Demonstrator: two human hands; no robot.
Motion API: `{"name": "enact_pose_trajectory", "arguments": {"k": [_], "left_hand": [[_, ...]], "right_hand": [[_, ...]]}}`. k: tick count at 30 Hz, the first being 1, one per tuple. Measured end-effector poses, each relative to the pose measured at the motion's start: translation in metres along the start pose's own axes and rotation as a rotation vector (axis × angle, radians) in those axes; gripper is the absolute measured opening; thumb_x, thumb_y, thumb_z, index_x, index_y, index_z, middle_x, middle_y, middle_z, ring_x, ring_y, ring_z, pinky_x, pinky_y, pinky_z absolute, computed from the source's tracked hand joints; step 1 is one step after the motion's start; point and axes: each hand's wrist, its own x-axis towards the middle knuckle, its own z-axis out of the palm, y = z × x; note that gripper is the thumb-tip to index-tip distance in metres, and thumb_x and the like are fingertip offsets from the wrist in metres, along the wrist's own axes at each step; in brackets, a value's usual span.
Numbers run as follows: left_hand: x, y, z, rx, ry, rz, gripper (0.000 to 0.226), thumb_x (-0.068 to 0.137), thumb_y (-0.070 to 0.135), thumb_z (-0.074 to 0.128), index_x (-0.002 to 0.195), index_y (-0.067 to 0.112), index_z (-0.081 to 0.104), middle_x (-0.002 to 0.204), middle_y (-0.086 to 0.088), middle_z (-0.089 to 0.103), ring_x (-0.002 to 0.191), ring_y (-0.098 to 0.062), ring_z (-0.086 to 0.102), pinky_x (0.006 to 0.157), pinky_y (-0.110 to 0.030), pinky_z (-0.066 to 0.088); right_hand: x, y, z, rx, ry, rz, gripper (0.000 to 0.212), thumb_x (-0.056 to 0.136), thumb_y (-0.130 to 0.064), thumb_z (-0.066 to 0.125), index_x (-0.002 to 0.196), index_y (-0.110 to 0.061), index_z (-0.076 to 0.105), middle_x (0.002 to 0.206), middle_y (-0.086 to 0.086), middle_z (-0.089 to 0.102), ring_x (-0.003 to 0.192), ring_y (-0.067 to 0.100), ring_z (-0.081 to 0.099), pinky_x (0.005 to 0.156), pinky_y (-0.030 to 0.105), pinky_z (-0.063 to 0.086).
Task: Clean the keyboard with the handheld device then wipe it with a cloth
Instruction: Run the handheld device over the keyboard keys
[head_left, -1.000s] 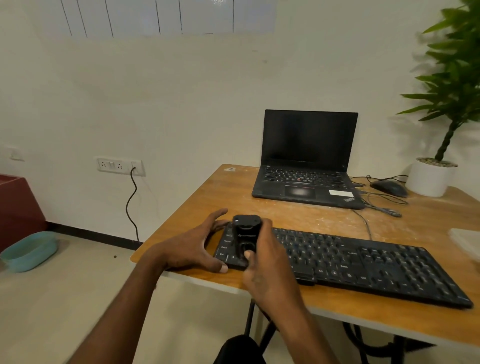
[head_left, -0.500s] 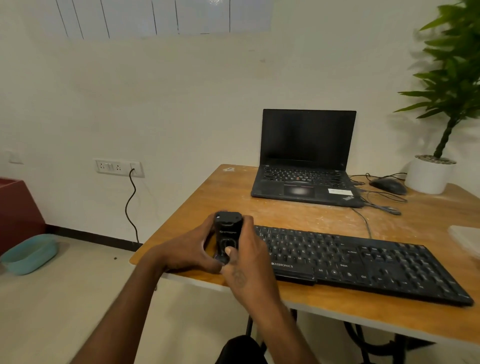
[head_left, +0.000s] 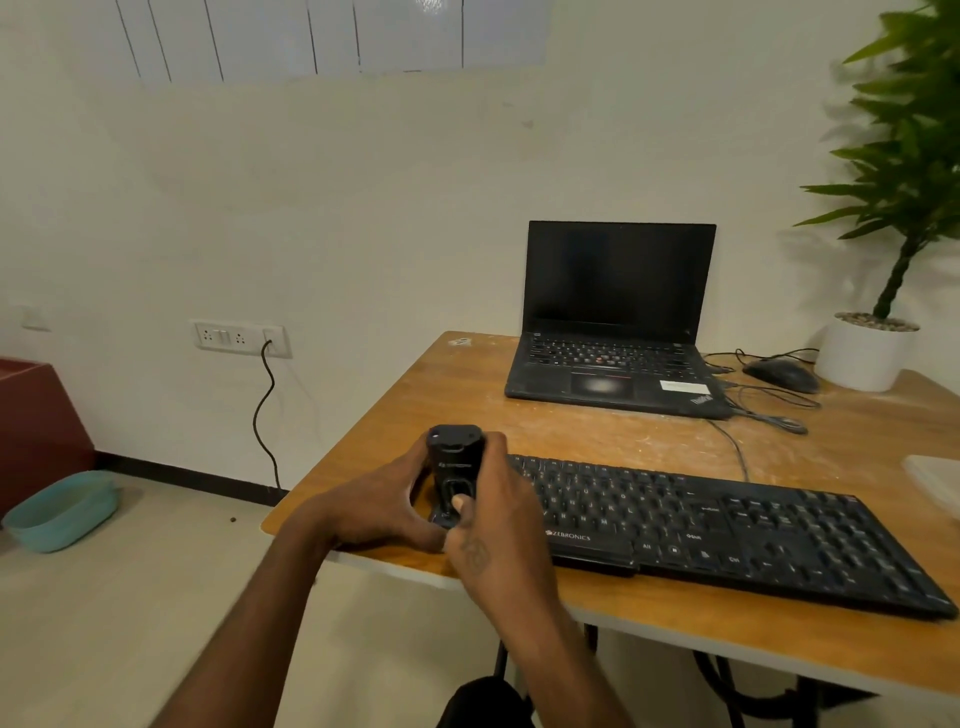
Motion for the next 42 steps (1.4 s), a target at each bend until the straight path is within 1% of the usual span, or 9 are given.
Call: {"name": "enact_pose_trajectory", "arguments": {"k": [7,11,15,18,20,25,29,33,42], "left_hand": [[0.001,-0.003,-0.004,-0.070,-0.047,0.018,0.123,0.069,0.036,0.095,0.150,0.063,0.006,0.156,0.017,0.035,0.136,-0.009,0.046,0.109,-0.027,0.046],[0.001,-0.002,-0.003,-0.067,-0.040,0.024,0.123,0.070,0.033,0.094,0.150,0.062,0.005,0.155,0.019,0.036,0.134,-0.003,0.047,0.103,-0.018,0.046],[0.000,0.001,-0.001,-0.028,-0.008,0.022,0.116,0.073,0.031,0.092,0.152,0.055,0.011,0.146,0.031,0.039,0.131,0.012,0.042,0.104,-0.013,0.041],[-0.001,0.001,0.000,0.012,0.010,-0.017,0.099,0.074,0.030,0.092,0.146,0.047,0.025,0.137,0.030,0.045,0.123,0.014,0.045,0.112,-0.023,0.042],[0.000,0.000,-0.002,-0.007,-0.006,0.002,0.108,0.073,0.030,0.092,0.148,0.051,0.017,0.140,0.031,0.043,0.124,0.017,0.043,0.105,-0.014,0.042],[0.002,-0.005,-0.004,-0.063,-0.046,0.034,0.126,0.071,0.034,0.094,0.151,0.063,0.001,0.156,0.024,0.032,0.136,-0.005,0.046,0.108,-0.021,0.046],[0.003,-0.006,-0.003,-0.070,-0.045,0.033,0.127,0.070,0.034,0.094,0.151,0.062,0.001,0.157,0.024,0.031,0.135,-0.003,0.045,0.107,-0.019,0.045],[0.002,-0.003,-0.003,-0.044,-0.025,0.044,0.120,0.072,0.031,0.093,0.145,0.067,0.005,0.151,0.030,0.036,0.134,0.010,0.039,0.104,-0.014,0.040],[0.001,-0.004,-0.004,-0.067,-0.048,0.025,0.126,0.071,0.033,0.094,0.151,0.061,0.000,0.152,0.031,0.032,0.134,-0.001,0.045,0.106,-0.018,0.045]], "right_hand": [[0.005,0.022,-0.033,0.080,0.041,0.074,0.062,0.088,0.003,0.065,0.134,-0.027,0.035,0.108,-0.008,0.054,0.087,0.002,0.055,0.057,0.016,0.048],[0.007,0.017,-0.033,-0.039,0.092,0.050,0.062,0.086,0.001,0.067,0.130,-0.025,0.034,0.101,-0.013,0.049,0.081,0.002,0.052,0.054,0.012,0.045],[0.017,-0.002,-0.002,-0.020,0.015,0.031,0.066,0.083,0.006,0.066,0.132,-0.025,0.033,0.111,-0.004,0.052,0.096,0.009,0.054,0.077,0.024,0.056],[0.024,-0.007,0.010,0.028,-0.046,0.026,0.062,0.087,0.004,0.064,0.134,-0.023,0.034,0.115,0.001,0.056,0.099,0.012,0.055,0.075,0.022,0.052],[0.025,0.001,0.006,0.076,-0.041,0.033,0.063,0.087,0.005,0.063,0.135,-0.025,0.035,0.115,0.000,0.057,0.101,0.012,0.058,0.075,0.022,0.054],[0.024,0.027,-0.024,0.034,0.111,0.096,0.060,0.088,0.002,0.064,0.133,-0.023,0.034,0.106,-0.005,0.057,0.086,0.005,0.058,0.056,0.014,0.045],[0.026,0.021,-0.019,-0.091,0.167,0.068,0.067,0.084,0.000,0.069,0.135,-0.023,0.031,0.112,-0.007,0.053,0.091,0.007,0.055,0.060,0.013,0.045],[0.034,0.005,0.012,-0.083,0.073,0.006,0.067,0.082,0.004,0.066,0.132,-0.025,0.033,0.116,-0.003,0.055,0.103,0.014,0.059,0.079,0.029,0.057],[0.048,0.022,-0.019,-0.068,0.151,0.115,0.066,0.088,-0.003,0.070,0.140,-0.021,0.033,0.121,0.003,0.060,0.095,0.012,0.060,0.060,0.013,0.047]]}}
